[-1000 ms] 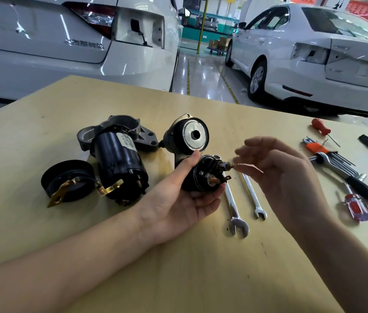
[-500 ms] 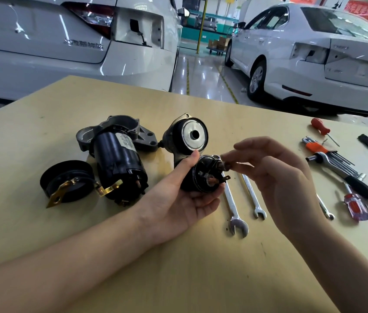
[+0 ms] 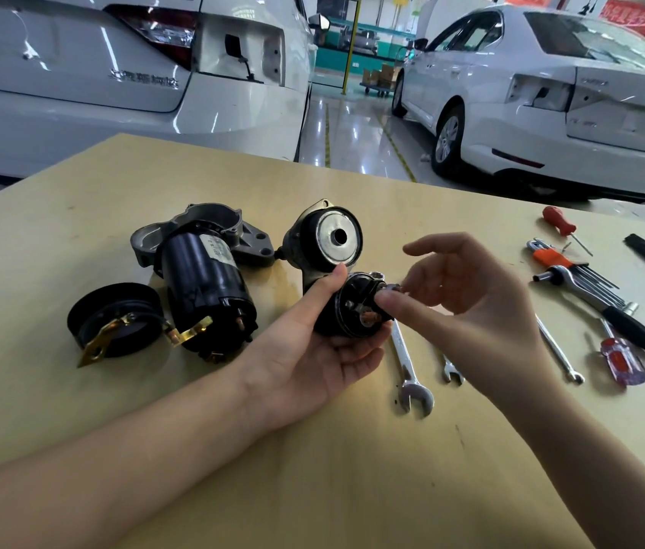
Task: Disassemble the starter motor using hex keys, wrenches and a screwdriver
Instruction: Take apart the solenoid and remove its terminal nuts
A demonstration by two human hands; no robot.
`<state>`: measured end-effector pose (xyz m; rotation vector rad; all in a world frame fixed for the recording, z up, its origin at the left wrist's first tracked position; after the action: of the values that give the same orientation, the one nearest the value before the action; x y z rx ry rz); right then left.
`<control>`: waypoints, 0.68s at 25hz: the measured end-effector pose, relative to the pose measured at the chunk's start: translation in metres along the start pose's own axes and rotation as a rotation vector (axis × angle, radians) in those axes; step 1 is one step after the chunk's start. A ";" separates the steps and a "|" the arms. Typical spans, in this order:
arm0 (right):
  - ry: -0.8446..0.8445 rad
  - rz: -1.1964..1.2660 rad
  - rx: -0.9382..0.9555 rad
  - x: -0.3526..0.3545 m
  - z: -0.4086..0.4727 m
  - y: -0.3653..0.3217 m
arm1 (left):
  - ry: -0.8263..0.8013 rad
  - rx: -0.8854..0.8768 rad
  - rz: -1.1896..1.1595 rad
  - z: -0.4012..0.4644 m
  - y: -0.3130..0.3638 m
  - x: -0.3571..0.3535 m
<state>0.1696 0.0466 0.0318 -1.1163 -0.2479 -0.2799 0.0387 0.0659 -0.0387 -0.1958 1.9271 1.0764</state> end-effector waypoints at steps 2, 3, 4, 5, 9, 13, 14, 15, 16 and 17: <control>0.052 -0.065 0.065 -0.003 -0.001 -0.002 | 0.001 -0.002 -0.005 0.000 0.001 0.000; 0.070 -0.086 0.093 -0.003 -0.001 -0.003 | -0.001 -0.004 -0.009 0.000 0.001 0.000; 0.076 -0.097 0.116 -0.003 -0.002 -0.004 | -0.004 -0.006 -0.012 -0.001 0.001 0.000; 0.065 -0.102 0.139 -0.004 -0.003 -0.004 | -0.008 -0.008 -0.014 -0.001 0.001 0.000; -0.031 -0.001 0.221 -0.008 -0.004 -0.010 | -0.015 -0.007 -0.007 -0.002 0.001 -0.001; 0.079 -0.058 0.170 -0.002 -0.001 -0.007 | -0.012 -0.011 -0.015 -0.002 0.002 -0.002; 0.103 -0.085 0.138 -0.001 -0.002 -0.005 | -0.010 -0.013 -0.017 -0.002 0.002 -0.001; 0.108 -0.098 0.119 -0.002 -0.002 -0.004 | -0.007 -0.014 -0.016 -0.001 0.001 -0.001; 0.098 -0.104 0.120 -0.003 -0.002 -0.004 | -0.006 -0.014 -0.013 -0.001 0.001 -0.001; 0.079 -0.106 0.138 -0.005 -0.003 -0.005 | -0.006 -0.014 -0.010 -0.001 0.001 -0.001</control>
<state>0.1632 0.0422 0.0327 -0.9555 -0.2529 -0.3945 0.0378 0.0655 -0.0373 -0.2095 1.9120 1.0833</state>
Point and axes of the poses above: each hand's wrist, its own z-axis towards the middle knuckle, its own x-axis out of the back of the hand, y = z × x, the point moved 5 cm from there along z, towards the middle knuckle, and after that the axes turned 5 degrees about -y, right-handed, at the moved point
